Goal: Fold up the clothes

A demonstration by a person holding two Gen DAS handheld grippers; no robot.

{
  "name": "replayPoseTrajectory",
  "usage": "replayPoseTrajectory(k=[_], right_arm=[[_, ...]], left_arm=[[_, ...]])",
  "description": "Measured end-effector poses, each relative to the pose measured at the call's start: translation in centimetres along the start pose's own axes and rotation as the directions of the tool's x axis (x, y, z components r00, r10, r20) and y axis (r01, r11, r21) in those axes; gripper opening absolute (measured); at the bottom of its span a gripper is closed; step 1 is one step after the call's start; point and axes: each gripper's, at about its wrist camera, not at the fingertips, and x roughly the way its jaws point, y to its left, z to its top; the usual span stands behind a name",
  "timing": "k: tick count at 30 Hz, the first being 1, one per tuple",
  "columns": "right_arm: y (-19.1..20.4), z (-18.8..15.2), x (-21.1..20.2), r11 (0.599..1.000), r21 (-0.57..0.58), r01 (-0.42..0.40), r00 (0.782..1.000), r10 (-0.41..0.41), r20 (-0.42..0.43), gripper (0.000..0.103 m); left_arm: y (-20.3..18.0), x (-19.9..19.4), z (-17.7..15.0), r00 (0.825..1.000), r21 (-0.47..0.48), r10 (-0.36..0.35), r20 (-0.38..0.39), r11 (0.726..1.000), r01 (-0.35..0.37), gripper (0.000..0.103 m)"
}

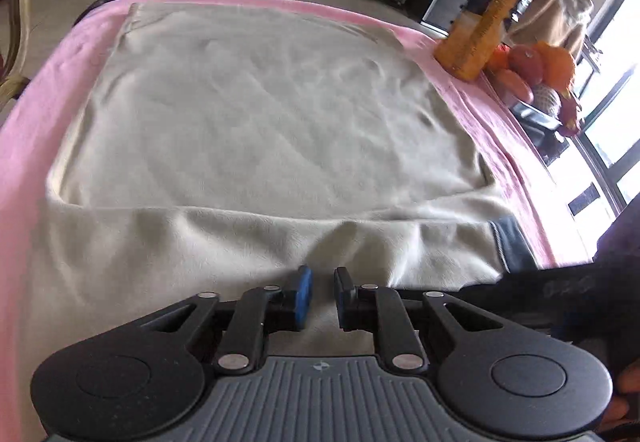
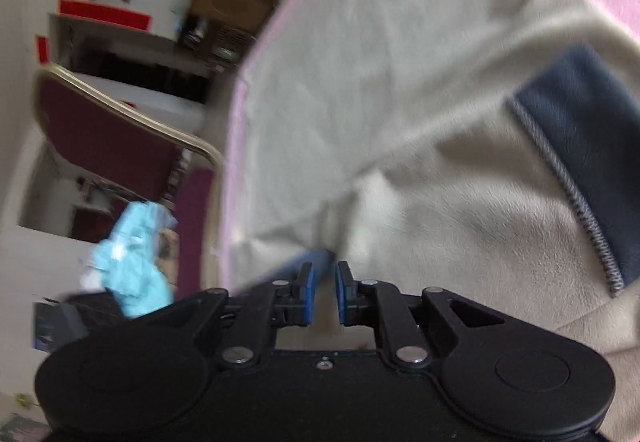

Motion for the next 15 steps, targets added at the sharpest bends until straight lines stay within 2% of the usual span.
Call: replayPoseTrajectory(k=[2,4,6,7,10,12,13,14,15], right_arm=[[-0.9,0.3,0.4,0.999,0.035,0.02,1.0,-0.02,0.009,0.001],[-1.6,0.7,-1.0,0.996,0.084,0.034,0.994,-0.042,0.099,0.001],[-2.7,1.1,-3.5,0.986,0.151,0.07,0.971,-0.103,0.218,0.001],[-3.3,1.2,-4.7,0.978,0.191,0.079,0.956,-0.129,0.265,0.001],[-5.1,1.2,-7.2,0.957,0.283,0.066,0.919,-0.169,0.356,0.001],[-5.7,1.0,-8.2,0.949,0.31,0.065,0.894,-0.193,0.404,0.001],[-6.0,0.9,-8.7,0.944,0.323,0.064,0.88,-0.206,0.427,0.001],[-6.3,0.8,-9.2,0.94,0.335,0.062,0.868,-0.216,0.446,0.001],[-6.5,0.7,-9.3,0.938,0.34,0.061,0.865,-0.22,0.451,0.001]], left_arm=[[1.7,-0.2,0.4,1.0,-0.066,0.021,0.017,0.998,-0.02,0.012],[3.1,-0.9,0.7,0.995,-0.135,0.083,0.055,0.988,-0.075,0.012],[4.7,-2.2,0.9,0.975,-0.206,0.197,0.101,0.963,-0.173,0.011],[5.6,-2.7,0.9,0.966,-0.249,0.231,0.112,0.948,-0.198,0.011],[8.3,-3.4,0.8,0.934,-0.366,0.343,0.106,0.886,-0.284,0.011],[9.5,-3.7,0.7,0.931,-0.417,0.346,0.113,0.867,-0.272,0.012],[9.5,-3.9,0.8,0.92,-0.42,0.372,0.119,0.859,-0.293,0.012],[9.2,-4.2,0.8,0.891,-0.408,0.437,0.125,0.841,-0.355,0.011],[9.0,-4.7,0.8,0.852,-0.395,0.507,0.132,0.815,-0.424,0.011]])
